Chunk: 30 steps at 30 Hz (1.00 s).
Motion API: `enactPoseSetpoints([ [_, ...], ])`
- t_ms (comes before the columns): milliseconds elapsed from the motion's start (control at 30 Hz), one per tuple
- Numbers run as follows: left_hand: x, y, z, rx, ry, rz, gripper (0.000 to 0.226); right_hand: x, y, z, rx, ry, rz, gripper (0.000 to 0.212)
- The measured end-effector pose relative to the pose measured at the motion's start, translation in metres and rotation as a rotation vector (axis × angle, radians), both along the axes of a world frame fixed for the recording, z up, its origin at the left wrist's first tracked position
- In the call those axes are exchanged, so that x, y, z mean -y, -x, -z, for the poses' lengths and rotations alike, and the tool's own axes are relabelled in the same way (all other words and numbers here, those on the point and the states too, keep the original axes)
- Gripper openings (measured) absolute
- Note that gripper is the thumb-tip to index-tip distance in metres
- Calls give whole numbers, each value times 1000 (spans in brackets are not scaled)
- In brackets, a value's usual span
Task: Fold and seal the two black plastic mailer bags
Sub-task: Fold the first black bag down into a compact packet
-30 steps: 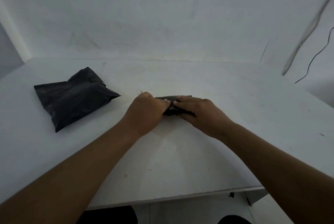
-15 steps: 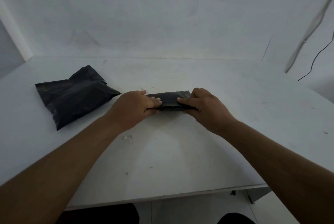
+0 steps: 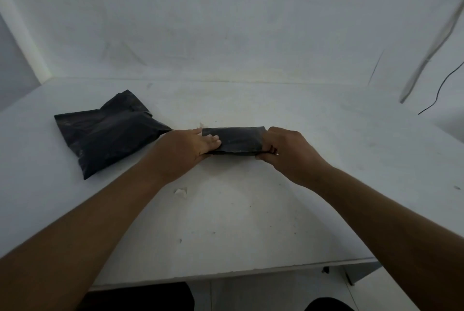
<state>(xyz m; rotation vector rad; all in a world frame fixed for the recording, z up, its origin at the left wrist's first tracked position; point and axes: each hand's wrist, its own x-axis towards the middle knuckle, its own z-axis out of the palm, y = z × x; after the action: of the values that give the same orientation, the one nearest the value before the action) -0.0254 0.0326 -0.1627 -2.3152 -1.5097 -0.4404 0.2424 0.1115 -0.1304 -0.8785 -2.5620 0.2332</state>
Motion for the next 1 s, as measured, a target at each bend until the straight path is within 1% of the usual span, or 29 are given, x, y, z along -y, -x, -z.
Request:
enactPoseSetpoints([
  [67, -1, -6, 0, -12, -68, 34, 30, -2, -1, 2, 22, -4, 23, 29],
  [100, 0, -9, 0, 5, -97, 44, 32, -3, -2, 2, 34, -5, 36, 30],
  [167, 2, -13, -2, 62, -97, 41, 38, -7, -3, 2, 60, 0, 52, 32],
  [200, 2, -13, -3, 71, -96, 44, 36, -8, -5, 2, 71, 9, 54, 34],
  [300, -4, -11, -2, -15, -120, 58, 33, -11, -8, 0, 88, 35, 37, 42],
  [367, -5, -11, -2, -4, -103, 53, 32, -11, -9, -2, 100, 53, 38, 45],
  [400, -3, -11, -2, 54, -90, 38, 31, -12, -9, -4, 103, 61, 31, 46],
  [500, 0, -9, -2, 365, 66, -39, 31, -13, -7, -9, 108, 75, -3, 47],
  [567, -1, -8, -7, 414, 177, -51, 37, -15, -7, -13, 114, 77, 2, 47],
  [633, 0, -13, -16, 356, 225, -67, 47, -16, -5, -15, 132, 62, 6, 48],
  [667, 2, -18, -22, 297, 234, -88, 58, -17, -5, -16, 141, 44, 1, 47],
  [700, 3, -24, -28, 228, 187, -87, 68, -17, -4, -17, 145, 27, -2, 45],
  [733, 3, -31, -34, 150, 82, -63, 72, -17, -4, -17, 142, 13, -3, 43],
  [767, 3, -38, -36, 95, -27, -33, 71, -18, -4, -16, 138, 10, -4, 43],
  [833, 1, -49, -35, 31, -180, 18, 57, -19, -4, -14, 140, 4, -6, 44],
  [900, -3, -58, -29, -34, -229, 33, 44, -19, -4, -12, 139, 3, -5, 44],
  [1000, -8, -69, -22, -93, -309, 36, 24, -17, -2, -12, 132, -16, -20, 50],
])
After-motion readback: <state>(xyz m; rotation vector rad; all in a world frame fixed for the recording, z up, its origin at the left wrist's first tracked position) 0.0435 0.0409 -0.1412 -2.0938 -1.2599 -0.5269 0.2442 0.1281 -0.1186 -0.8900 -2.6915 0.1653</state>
